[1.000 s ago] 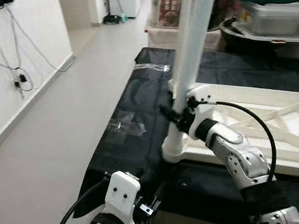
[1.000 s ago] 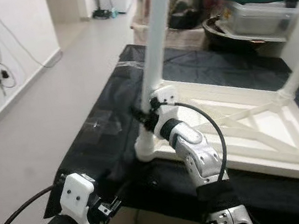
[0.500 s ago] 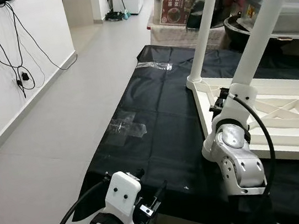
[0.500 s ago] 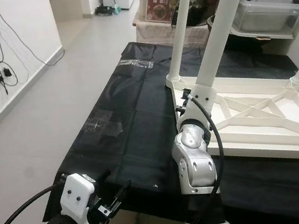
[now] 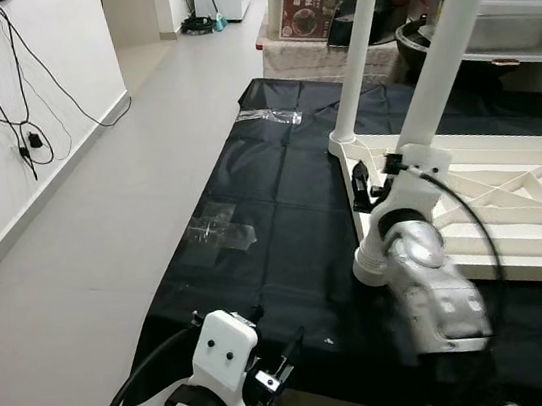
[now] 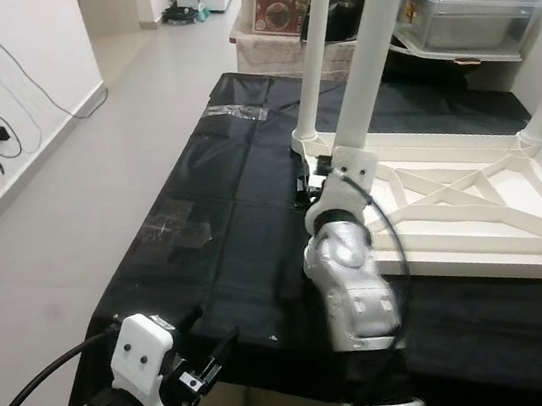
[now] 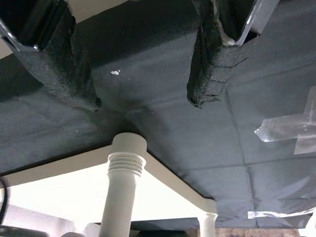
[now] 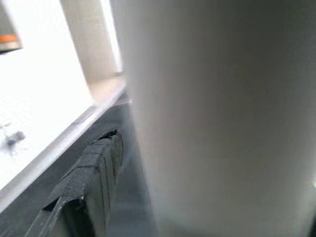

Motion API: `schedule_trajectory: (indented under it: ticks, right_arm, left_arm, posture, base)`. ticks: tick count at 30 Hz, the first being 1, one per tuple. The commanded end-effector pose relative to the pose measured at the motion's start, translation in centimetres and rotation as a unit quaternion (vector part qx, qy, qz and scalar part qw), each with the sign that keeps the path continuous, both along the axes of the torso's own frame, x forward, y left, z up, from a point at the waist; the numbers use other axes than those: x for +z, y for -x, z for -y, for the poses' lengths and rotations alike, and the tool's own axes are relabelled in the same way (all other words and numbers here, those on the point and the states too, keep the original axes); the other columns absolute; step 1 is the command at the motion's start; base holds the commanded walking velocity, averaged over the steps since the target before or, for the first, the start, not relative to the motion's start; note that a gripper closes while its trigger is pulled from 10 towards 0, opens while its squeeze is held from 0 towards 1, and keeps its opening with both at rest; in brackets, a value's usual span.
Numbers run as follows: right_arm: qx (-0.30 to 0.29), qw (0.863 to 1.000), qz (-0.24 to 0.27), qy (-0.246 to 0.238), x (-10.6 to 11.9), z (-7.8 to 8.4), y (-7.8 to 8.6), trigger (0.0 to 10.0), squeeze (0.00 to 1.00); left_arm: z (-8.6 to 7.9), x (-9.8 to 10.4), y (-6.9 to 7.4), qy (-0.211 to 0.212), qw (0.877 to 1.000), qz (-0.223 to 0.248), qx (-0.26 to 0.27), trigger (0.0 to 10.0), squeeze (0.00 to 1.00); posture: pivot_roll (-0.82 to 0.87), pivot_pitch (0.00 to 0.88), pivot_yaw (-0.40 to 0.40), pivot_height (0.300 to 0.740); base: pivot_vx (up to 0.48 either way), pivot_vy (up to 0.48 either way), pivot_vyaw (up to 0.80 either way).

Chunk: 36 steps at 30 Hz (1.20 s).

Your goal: Building children table

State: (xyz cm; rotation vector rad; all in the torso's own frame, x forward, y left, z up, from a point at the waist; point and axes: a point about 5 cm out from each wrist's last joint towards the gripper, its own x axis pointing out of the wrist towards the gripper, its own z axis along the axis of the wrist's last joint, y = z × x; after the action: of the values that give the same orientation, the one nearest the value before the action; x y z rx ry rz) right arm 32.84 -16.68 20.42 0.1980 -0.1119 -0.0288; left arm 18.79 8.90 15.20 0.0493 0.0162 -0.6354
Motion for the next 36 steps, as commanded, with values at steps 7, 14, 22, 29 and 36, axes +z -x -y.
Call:
schedule_trajectory:
  ticks: [7,14,22,29,36]
  right_arm:
    - [0.286,0.958,-0.012,0.015,0.2,2.7,-1.0,10.0,0.00]
    - [0.449,0.892,-0.011,0.040,1.2,1.1,-0.9,10.0,0.00]
    - [0.557,0.829,-0.023,0.045,0.4,-1.7,-0.8,10.0,0.00]
    - [0.538,0.841,-0.018,0.052,-0.2,-3.0,-1.7,0.0,0.00]
    - [0.395,0.917,-0.020,0.063,-0.4,-2.3,-2.8,0.0,0.00]
  left_arm:
    - [0.5,-0.4,-0.1,-0.002,1.000,-0.007,-0.016,10.0,0.00]
    - [0.7,-0.4,0.1,-0.001,1.000,-0.009,-0.020,10.0,0.00]
    - [0.6,-0.4,0.4,-0.002,1.000,-0.010,-0.021,10.0,0.00]
    - [0.7,-0.5,0.5,-0.002,1.000,-0.009,-0.024,10.0,0.00]
    - [0.8,-0.6,0.4,-0.003,1.000,-0.009,-0.025,10.0,0.00]
  posture:
    - [0.18,0.043,-0.140,0.740]
    - [0.19,0.043,-0.148,0.740]
    - [0.20,0.041,-0.154,0.740]
    - [0.20,0.045,-0.155,0.740]
    - [0.19,0.036,-0.149,0.740]
  base:
    - [0.000,0.000,0.00]
    - [0.000,0.000,0.00]
    - [0.000,0.000,0.00]
    - [0.000,0.000,0.00]
    - [0.000,0.000,0.00]
